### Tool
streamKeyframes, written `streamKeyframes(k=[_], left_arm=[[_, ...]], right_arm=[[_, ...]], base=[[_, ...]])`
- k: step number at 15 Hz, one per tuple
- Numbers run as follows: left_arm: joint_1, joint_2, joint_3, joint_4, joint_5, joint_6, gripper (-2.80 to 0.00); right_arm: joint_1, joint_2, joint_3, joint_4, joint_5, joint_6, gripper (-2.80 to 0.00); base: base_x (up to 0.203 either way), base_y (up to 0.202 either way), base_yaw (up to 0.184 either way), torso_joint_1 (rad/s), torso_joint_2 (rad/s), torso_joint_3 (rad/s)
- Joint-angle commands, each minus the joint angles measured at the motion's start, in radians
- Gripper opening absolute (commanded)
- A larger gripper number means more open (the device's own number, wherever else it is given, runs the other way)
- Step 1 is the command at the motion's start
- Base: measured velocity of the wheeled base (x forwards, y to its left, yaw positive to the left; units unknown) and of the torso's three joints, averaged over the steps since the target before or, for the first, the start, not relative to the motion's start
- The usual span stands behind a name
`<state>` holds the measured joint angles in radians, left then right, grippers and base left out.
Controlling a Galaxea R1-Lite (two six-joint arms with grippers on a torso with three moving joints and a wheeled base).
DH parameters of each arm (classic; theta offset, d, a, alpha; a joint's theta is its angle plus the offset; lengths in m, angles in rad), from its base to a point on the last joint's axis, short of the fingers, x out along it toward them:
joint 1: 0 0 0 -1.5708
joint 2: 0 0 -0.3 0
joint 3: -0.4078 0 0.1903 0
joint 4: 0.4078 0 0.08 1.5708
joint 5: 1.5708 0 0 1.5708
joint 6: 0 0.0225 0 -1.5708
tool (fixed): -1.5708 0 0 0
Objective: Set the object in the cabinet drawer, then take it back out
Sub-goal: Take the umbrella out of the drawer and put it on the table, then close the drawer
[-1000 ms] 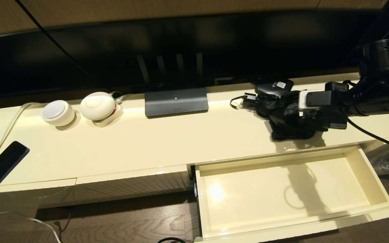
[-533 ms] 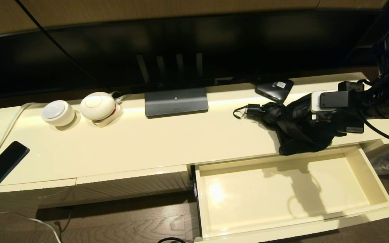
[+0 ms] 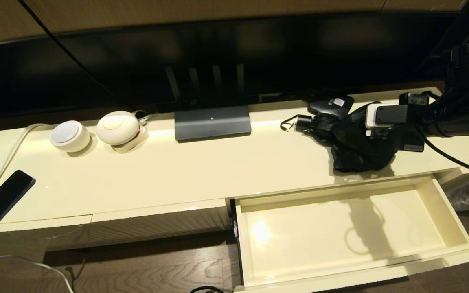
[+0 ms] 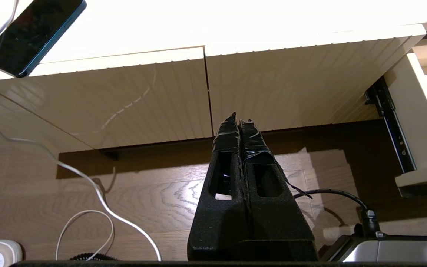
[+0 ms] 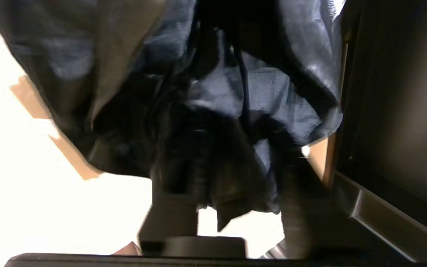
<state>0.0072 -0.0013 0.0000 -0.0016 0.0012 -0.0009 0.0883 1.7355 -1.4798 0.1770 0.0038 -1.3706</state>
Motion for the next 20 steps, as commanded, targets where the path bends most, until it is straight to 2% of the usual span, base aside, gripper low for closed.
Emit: streamKeyframes(k=[1,3,5,9,10,15,17,20], left_arm=[[0.0,0.001,0.003,0.001,0.0,-0.001,-2.8],[0.0,0.001,0.003,0.002,0.0,-0.001,-2.8],[0.0,0.001,0.003,0.002,0.0,-0.001,-2.8],[0.0,0.001,0.003,0.002,0.0,-0.001,-2.8],[0.0,0.001,0.003,0.001,0.0,-0.001,-2.8],[0.0,0.001,0.003,0.0,0.0,-0.001,-2.8],[0.0,0.001,0.003,0.0,0.0,-0.001,-2.8],[0.0,0.001,0.003,0.0,0.0,-0.001,-2.8]], right_arm=[[0.0,0.018,0.0,-0.024,-0.005,0.006,0.0],[0.003,-0.036,0.01,-0.013,-0.004,0.027,0.0],[0.009,-0.115,0.023,0.055,-0.003,0.035,0.0],[0.02,-0.312,0.09,0.356,0.002,0.06,0.0],[0.024,-0.36,0.145,0.398,0.004,0.074,-2.8],[0.053,-0.551,0.386,0.536,0.046,0.138,-2.8],[0.101,-0.599,0.454,0.644,0.091,0.151,-2.8],[0.18,-0.618,0.568,0.683,0.138,0.167,-2.8]], base=[[0.0,0.0,0.0,0.0,0.0,0.0],[0.0,0.0,0.0,0.0,0.0,0.0],[0.0,0.0,0.0,0.0,0.0,0.0],[0.0,0.0,0.0,0.0,0.0,0.0],[0.0,0.0,0.0,0.0,0.0,0.0],[0.0,0.0,0.0,0.0,0.0,0.0],[0.0,0.0,0.0,0.0,0.0,0.0],[0.0,0.0,0.0,0.0,0.0,0.0]])
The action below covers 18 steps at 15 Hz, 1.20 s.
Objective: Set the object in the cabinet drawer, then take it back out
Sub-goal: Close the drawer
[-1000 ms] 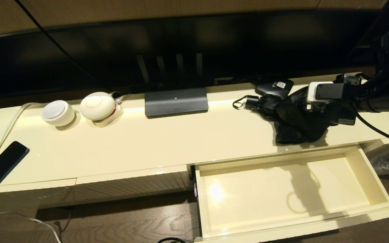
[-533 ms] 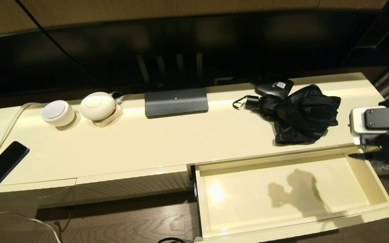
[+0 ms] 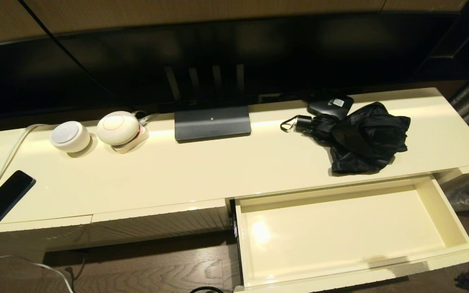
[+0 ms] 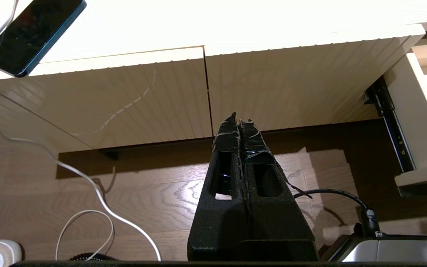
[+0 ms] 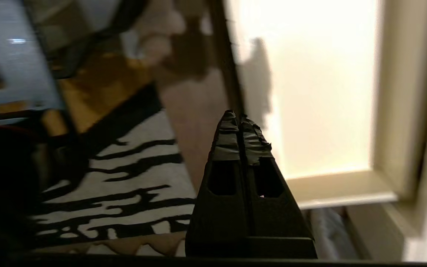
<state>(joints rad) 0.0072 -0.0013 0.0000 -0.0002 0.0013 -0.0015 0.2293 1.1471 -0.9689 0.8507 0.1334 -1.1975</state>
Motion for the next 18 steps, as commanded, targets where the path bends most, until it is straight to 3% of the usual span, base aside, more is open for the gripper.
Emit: streamKeyframes(k=[1,3,8,18], left_arm=[[0.0,0.001,0.003,0.0,0.0,0.0,-2.8],[0.0,0.001,0.003,0.0,0.0,0.0,-2.8],[0.0,0.001,0.003,-0.001,0.0,0.0,-2.8],[0.0,0.001,0.003,0.0,0.0,0.0,-2.8]], right_arm=[[0.05,-0.032,0.093,0.008,0.016,-0.006,-2.8],[0.072,0.002,0.186,-0.039,0.031,-0.009,-2.8],[0.069,0.143,0.364,-0.32,0.038,-0.006,-2.8],[0.094,0.289,0.462,-0.514,0.031,-0.014,-2.8]], base=[[0.0,0.0,0.0,0.0,0.0,0.0],[0.0,0.0,0.0,0.0,0.0,0.0],[0.0,0.0,0.0,0.0,0.0,0.0],[0.0,0.0,0.0,0.0,0.0,0.0]])
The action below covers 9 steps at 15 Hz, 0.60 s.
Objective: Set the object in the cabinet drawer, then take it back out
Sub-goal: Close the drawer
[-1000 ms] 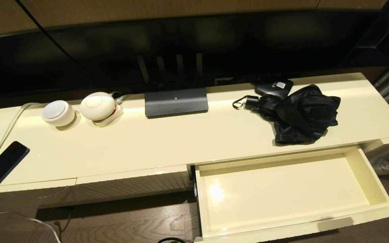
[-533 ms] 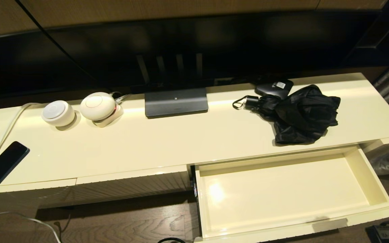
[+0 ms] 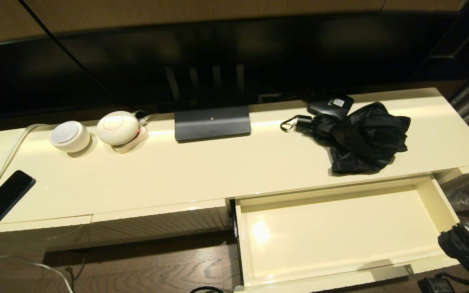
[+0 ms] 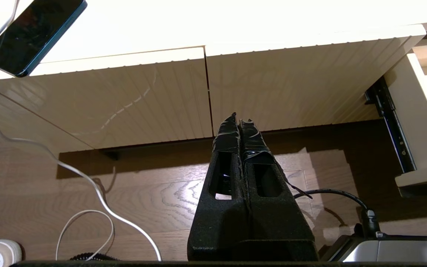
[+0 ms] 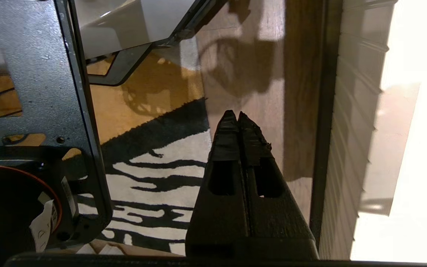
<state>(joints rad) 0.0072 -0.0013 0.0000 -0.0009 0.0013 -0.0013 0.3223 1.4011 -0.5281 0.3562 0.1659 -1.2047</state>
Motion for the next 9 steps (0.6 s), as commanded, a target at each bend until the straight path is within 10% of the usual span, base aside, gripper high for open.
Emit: streamKeyframes(k=[1,9], left_arm=[[0.0,0.001,0.003,-0.001,0.0,0.0,-2.8],[0.0,0.001,0.003,0.0,0.0,0.0,-2.8]], right_arm=[[0.001,0.044,0.037,-0.048,-0.005,-0.007,-2.8],[0.001,0.098,0.053,-0.257,-0.13,-0.014,-2.8]], base=[[0.0,0.0,0.0,0.0,0.0,0.0],[0.0,0.0,0.0,0.0,0.0,0.0]])
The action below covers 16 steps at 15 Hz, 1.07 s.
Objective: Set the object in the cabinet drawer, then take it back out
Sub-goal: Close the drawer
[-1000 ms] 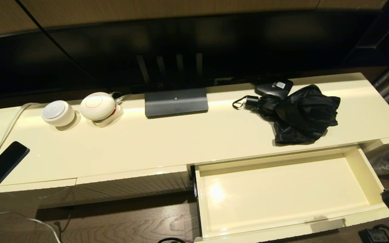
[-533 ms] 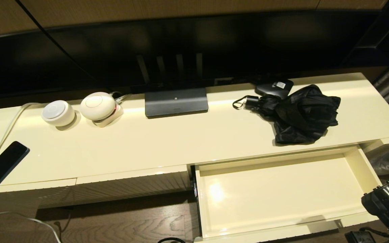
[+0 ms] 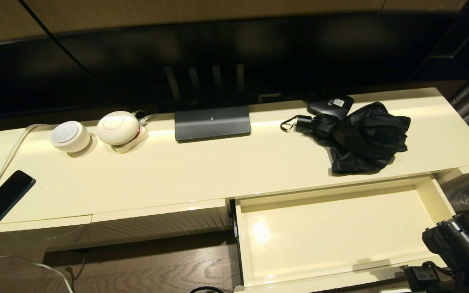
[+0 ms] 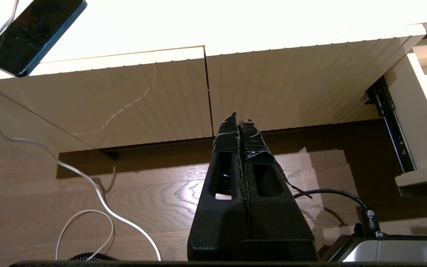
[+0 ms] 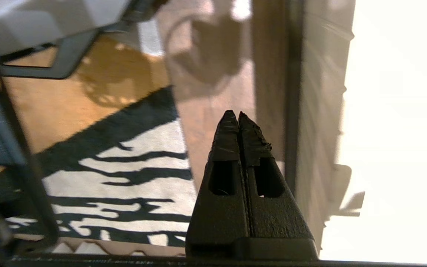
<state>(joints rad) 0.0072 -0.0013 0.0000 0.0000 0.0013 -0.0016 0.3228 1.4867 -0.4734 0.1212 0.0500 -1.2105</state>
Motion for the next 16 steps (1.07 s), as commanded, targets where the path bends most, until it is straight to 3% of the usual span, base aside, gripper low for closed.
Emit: streamKeyframes(k=[1,16], left_arm=[[0.0,0.001,0.003,-0.001,0.0,0.0,-2.8],[0.0,0.001,0.003,0.0,0.0,0.0,-2.8]], right_arm=[[0.001,0.014,-0.002,-0.037,-0.029,-0.009,-2.8],[0.002,0.103,-0.014,-0.326,-0.164,-0.007,-2.8]], base=[[0.0,0.0,0.0,0.0,0.0,0.0],[0.0,0.0,0.0,0.0,0.0,0.0]])
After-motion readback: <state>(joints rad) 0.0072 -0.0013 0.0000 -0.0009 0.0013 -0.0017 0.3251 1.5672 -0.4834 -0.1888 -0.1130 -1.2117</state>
